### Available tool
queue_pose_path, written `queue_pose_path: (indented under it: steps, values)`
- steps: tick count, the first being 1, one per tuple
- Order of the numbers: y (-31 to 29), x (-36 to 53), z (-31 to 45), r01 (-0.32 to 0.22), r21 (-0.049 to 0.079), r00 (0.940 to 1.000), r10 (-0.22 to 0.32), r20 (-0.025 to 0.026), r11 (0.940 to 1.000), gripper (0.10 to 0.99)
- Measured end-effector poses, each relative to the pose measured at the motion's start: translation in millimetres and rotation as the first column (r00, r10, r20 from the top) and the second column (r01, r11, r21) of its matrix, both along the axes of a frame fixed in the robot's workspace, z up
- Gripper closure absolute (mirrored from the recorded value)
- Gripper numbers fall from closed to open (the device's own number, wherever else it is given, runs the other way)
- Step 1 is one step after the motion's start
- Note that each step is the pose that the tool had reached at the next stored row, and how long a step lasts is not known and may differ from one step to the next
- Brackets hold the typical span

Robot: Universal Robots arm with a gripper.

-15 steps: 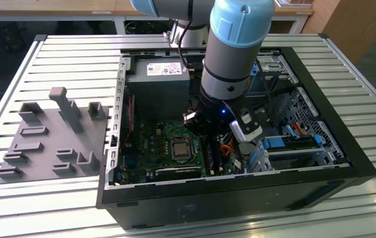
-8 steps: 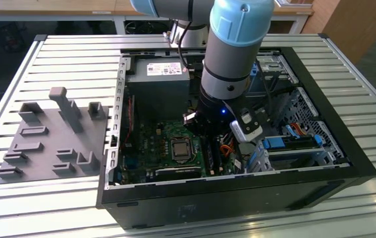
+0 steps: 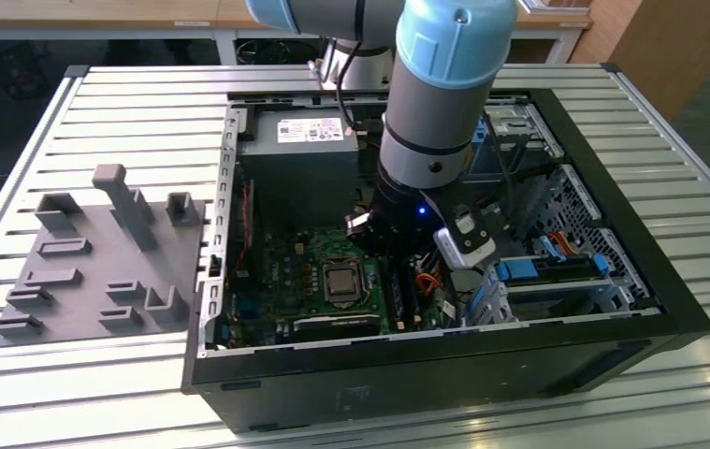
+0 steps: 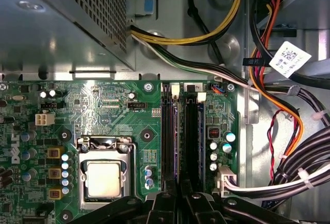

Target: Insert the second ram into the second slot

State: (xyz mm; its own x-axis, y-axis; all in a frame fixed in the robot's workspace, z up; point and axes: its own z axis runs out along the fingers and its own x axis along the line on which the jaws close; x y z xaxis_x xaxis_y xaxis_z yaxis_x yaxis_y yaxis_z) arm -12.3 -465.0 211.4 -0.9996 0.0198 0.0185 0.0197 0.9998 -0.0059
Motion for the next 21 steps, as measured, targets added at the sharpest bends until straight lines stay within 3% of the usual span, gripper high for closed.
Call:
queue_pose_path:
  steps: [17,21]
  values:
    - [-0.1,0.0,-3.8,0.000,-0.001,1.0000,0.000,-0.0003,1.0000,0.945]
    - [0.0,0.0,-4.0,0.000,0.000,1.0000,0.000,-0.0002,1.0000,0.871]
